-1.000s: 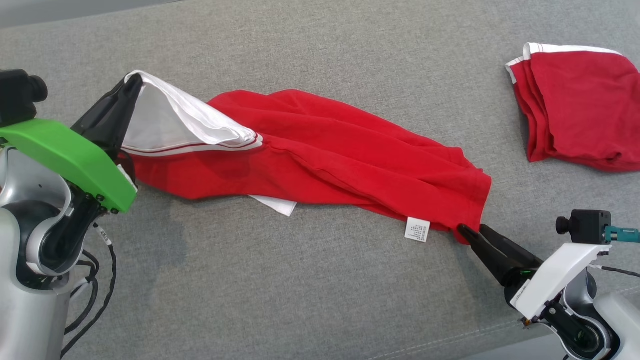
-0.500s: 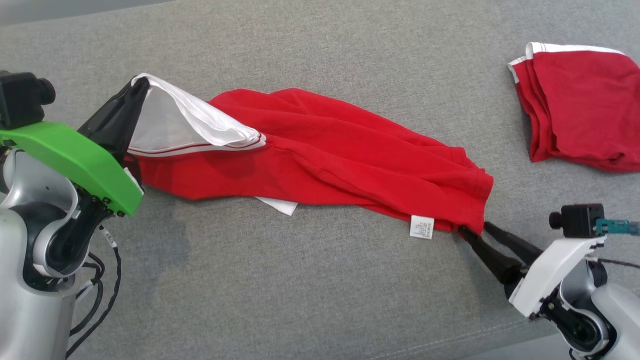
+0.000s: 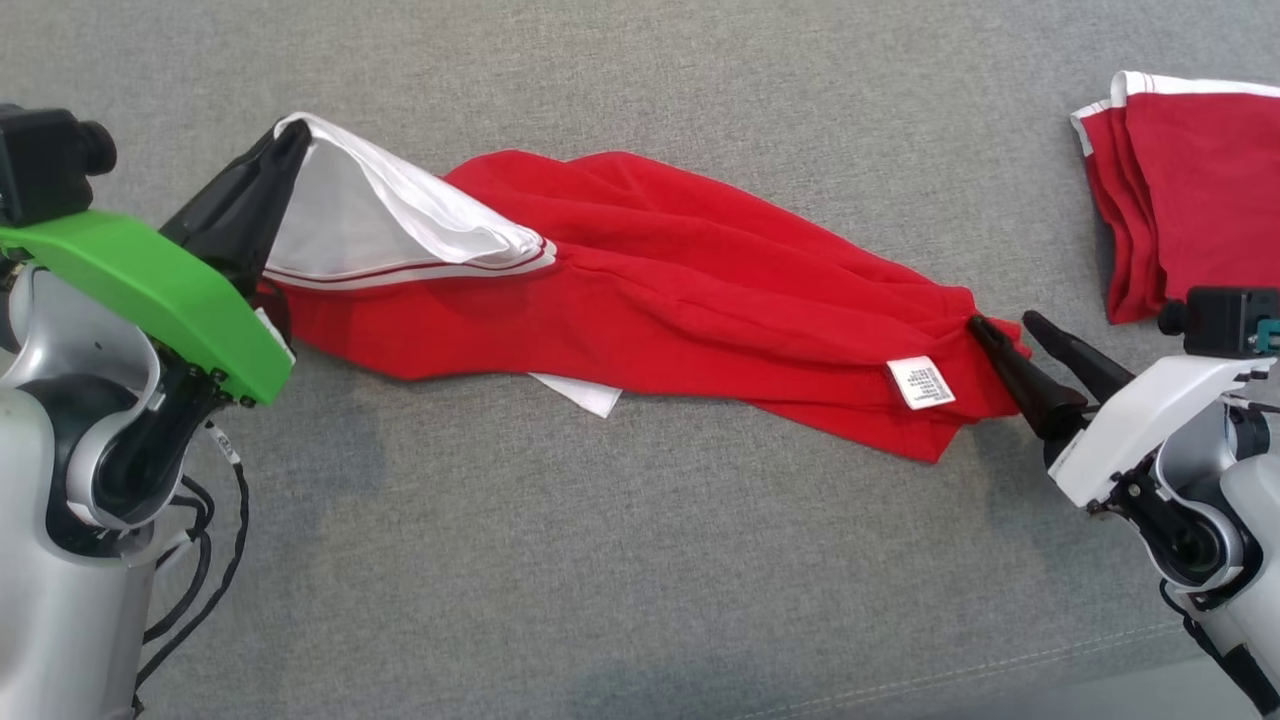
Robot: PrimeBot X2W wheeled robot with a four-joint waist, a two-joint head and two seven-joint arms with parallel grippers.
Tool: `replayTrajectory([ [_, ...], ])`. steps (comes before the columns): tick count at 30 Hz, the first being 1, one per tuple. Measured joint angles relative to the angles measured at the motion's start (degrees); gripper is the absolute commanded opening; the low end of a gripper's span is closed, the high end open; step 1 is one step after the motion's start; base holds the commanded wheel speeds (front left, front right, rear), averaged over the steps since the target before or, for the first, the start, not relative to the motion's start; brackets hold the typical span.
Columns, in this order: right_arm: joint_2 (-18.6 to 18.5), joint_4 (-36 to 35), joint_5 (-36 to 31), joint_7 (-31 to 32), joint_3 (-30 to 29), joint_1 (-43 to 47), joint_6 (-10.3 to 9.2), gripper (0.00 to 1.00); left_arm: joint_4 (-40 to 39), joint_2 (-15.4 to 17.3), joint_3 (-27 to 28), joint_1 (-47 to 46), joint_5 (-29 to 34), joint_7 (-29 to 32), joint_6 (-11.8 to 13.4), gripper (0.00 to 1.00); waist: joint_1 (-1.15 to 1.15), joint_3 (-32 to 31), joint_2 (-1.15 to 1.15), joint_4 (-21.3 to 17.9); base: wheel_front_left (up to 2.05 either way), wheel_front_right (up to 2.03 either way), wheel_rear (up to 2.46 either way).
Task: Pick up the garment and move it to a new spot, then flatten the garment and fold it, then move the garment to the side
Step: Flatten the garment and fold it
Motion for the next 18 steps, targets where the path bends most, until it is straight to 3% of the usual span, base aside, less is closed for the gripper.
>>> replayTrajectory([
  [9,0.6,2.6,-0.5,-1.3,-0.4,-1.2,-0.82,1.0,2.0,-0.6,-0.1,-1.9,0.4,-0.2,0.0,0.0,0.0,1.7,0.0,0.3,0.0,0.0,0.0],
  [18,0.1,-2.2,-1.8,-6.1,-1.4,0.5,0.05,1.0,4.1,0.2,1.4,-1.4,1.4,-1.6,-0.3,0.0,0.0,0.4,0.0,-1.4,0.0,0.0,0.0],
])
